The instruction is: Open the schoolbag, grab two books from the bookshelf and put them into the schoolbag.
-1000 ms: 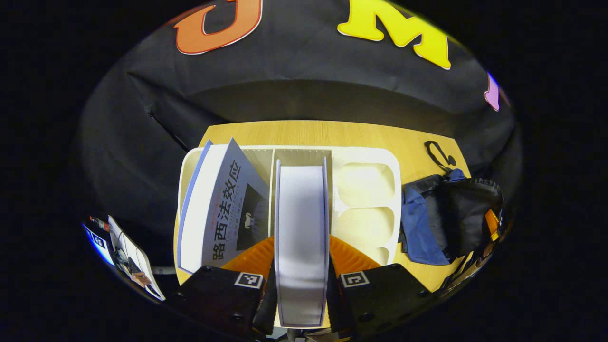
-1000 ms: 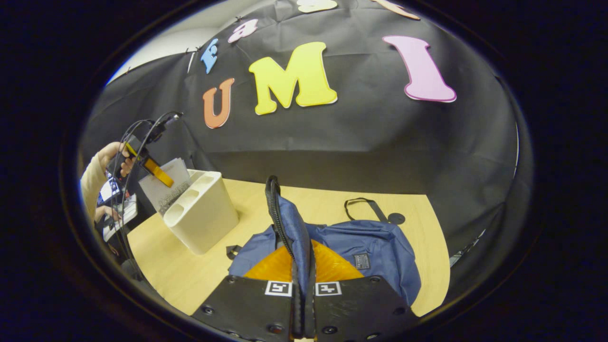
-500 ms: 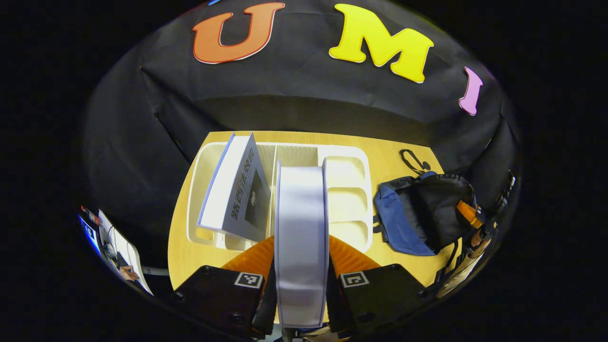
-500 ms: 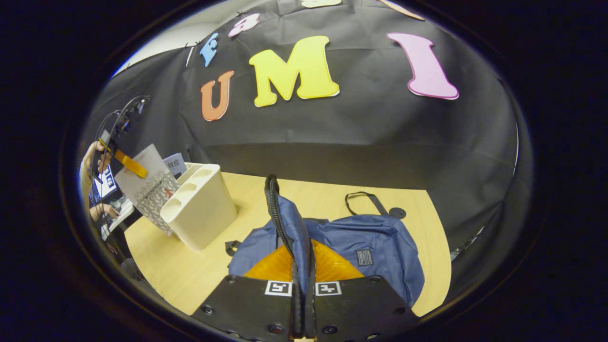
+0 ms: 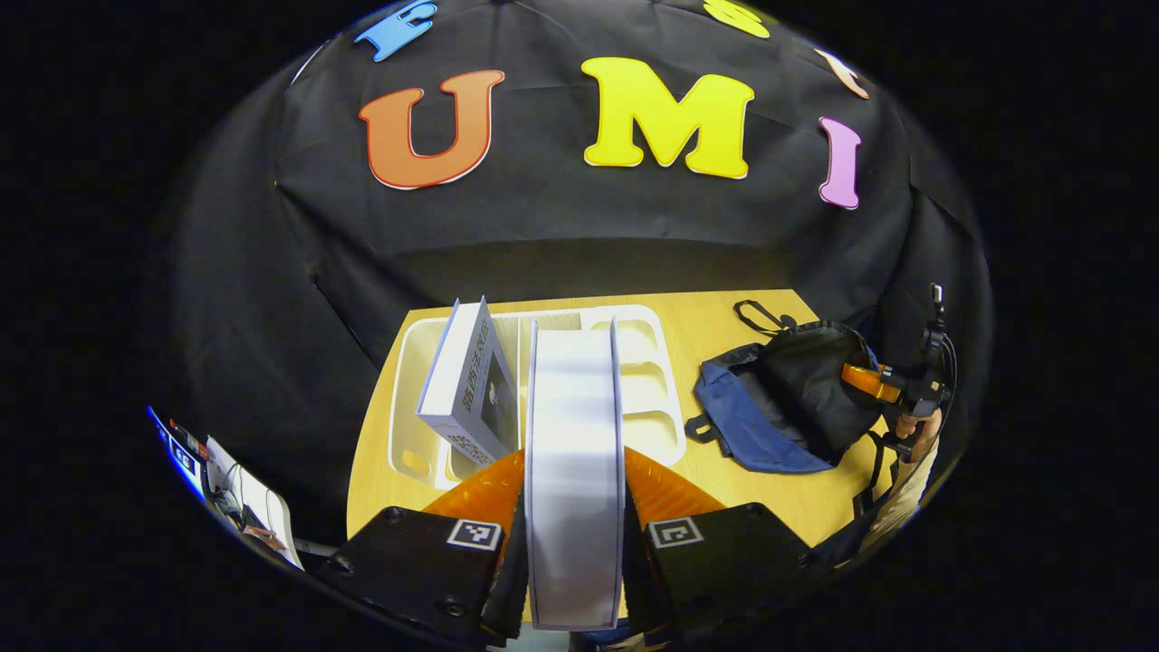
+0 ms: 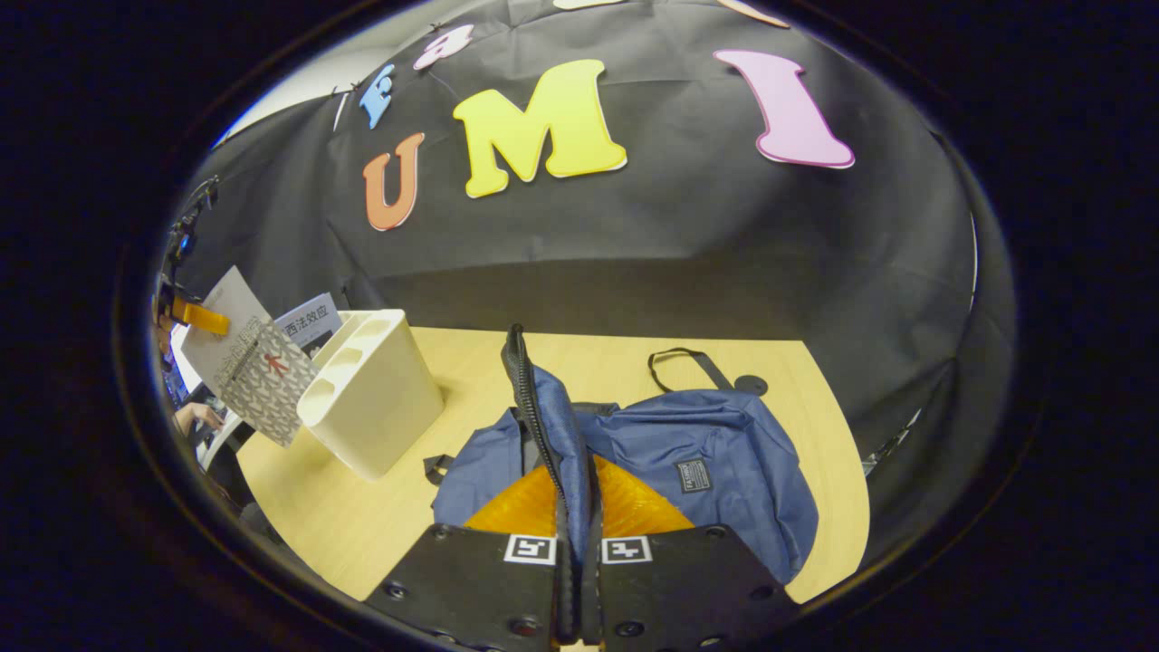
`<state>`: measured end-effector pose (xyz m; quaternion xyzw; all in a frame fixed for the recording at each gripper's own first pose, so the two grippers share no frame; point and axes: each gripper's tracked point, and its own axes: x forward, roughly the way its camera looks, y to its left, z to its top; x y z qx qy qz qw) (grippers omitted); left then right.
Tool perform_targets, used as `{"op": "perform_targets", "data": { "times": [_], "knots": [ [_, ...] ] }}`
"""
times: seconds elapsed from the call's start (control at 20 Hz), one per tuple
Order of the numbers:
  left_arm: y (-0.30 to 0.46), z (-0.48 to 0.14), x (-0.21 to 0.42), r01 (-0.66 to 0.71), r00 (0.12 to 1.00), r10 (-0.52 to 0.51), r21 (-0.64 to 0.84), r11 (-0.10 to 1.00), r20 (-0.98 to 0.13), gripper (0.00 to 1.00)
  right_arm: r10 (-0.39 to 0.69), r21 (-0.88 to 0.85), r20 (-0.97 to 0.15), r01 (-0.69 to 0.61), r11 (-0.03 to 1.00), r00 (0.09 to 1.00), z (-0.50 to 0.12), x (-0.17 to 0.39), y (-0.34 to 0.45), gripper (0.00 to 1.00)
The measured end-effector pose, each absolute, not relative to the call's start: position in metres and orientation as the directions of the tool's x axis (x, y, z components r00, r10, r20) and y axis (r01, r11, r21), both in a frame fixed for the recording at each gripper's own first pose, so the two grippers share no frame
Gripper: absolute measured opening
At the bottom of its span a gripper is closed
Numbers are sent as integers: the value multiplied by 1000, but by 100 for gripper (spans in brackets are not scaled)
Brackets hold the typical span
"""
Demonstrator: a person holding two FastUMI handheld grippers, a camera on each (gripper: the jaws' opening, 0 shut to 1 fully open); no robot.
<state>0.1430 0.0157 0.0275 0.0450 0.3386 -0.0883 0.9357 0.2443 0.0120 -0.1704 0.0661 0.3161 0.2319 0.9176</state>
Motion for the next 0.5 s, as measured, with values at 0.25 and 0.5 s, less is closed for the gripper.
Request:
{"op": "perform_targets", "data": {
  "times": [0.25, 0.5],
  "knots": [
    [4, 56, 122, 230, 818, -164, 52, 972, -551, 45, 463, 244, -564, -398, 884, 684, -172, 243, 15, 4],
    [-44, 75, 103, 325, 828, -283, 3, 946, -485, 44, 453, 207, -569, -414, 887, 687, -166, 243, 20, 4]
  ]
}}
